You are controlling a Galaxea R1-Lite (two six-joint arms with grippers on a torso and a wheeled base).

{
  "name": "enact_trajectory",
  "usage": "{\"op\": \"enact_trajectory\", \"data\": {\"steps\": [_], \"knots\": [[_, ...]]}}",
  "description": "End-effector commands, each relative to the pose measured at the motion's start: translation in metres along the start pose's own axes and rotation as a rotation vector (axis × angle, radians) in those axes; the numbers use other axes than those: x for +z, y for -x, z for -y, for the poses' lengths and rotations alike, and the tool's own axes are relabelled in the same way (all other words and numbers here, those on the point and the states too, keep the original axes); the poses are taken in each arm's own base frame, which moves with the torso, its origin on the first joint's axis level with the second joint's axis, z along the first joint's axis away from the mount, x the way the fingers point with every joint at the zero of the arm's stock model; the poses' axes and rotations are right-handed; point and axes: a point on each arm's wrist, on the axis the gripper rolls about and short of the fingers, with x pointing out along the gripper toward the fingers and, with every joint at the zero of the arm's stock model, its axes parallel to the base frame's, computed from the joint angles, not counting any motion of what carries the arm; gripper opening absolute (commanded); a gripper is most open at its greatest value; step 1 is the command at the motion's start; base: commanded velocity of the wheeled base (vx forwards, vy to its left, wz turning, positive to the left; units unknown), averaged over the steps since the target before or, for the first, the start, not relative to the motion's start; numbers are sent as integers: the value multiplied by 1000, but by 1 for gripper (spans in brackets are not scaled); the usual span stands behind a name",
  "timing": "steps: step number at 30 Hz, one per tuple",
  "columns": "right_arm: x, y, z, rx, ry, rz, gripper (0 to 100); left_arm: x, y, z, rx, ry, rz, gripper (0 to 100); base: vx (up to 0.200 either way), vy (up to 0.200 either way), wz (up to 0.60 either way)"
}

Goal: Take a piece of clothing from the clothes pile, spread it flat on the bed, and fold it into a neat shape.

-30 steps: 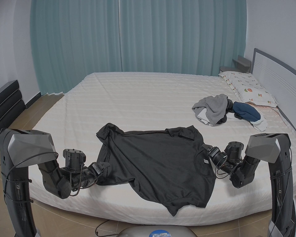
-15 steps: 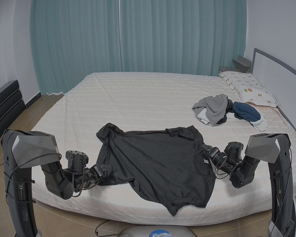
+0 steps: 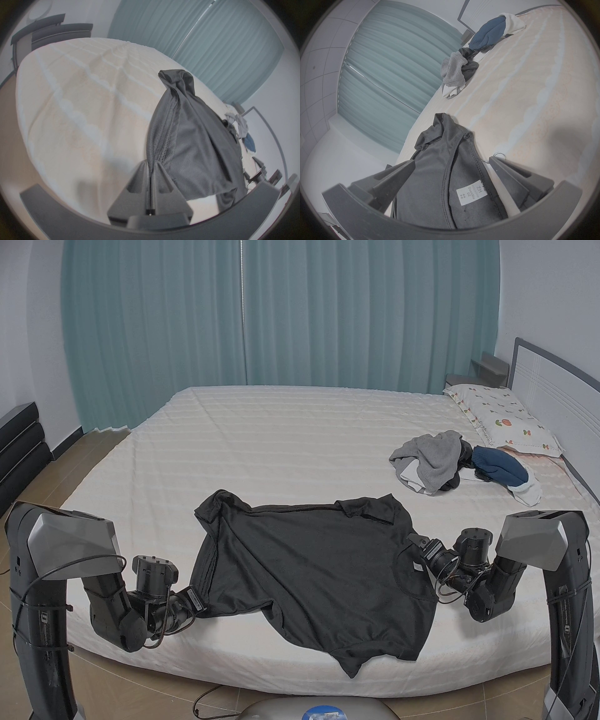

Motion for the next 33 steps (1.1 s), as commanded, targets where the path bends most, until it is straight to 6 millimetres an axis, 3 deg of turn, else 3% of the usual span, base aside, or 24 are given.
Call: {"op": "enact_trajectory", "data": {"steps": [1, 5, 8, 12, 14, 15, 16, 24, 33], "knots": [[-5, 5, -1, -12, 26, -15, 100, 0, 20, -5, 28, -29, -3, 0, 0, 0, 0], [-4, 14, -4, -18, 102, -17, 100, 0, 37, -6, 50, -64, -19, 0, 0, 0, 0], [4, 30, -22, -3, 145, -8, 100, 10, 50, -6, 54, -53, 10, 0, 0, 0, 0], [4, 45, -33, -45, 188, -65, 100, 15, 53, -12, 72, -26, 20, 0, 0, 0, 0], [4, 45, -33, -45, 188, -65, 100, 15, 53, -12, 72, -26, 20, 0, 0, 0, 0], [3, 62, -32, -84, 204, -113, 100, 21, 54, -25, 102, 9, 31, 0, 0, 0, 0], [2, 66, -30, -94, 204, -132, 100, 23, 55, -27, 106, 18, 39, 0, 0, 0, 0], [-21, 86, -11, -186, 264, -257, 100, 37, 59, -37, 122, 51, 80, 0, 0, 0, 0], [-28, 93, -10, -218, 288, -316, 100, 38, 59, -37, 116, 53, 90, 0, 0, 0, 0]]}}
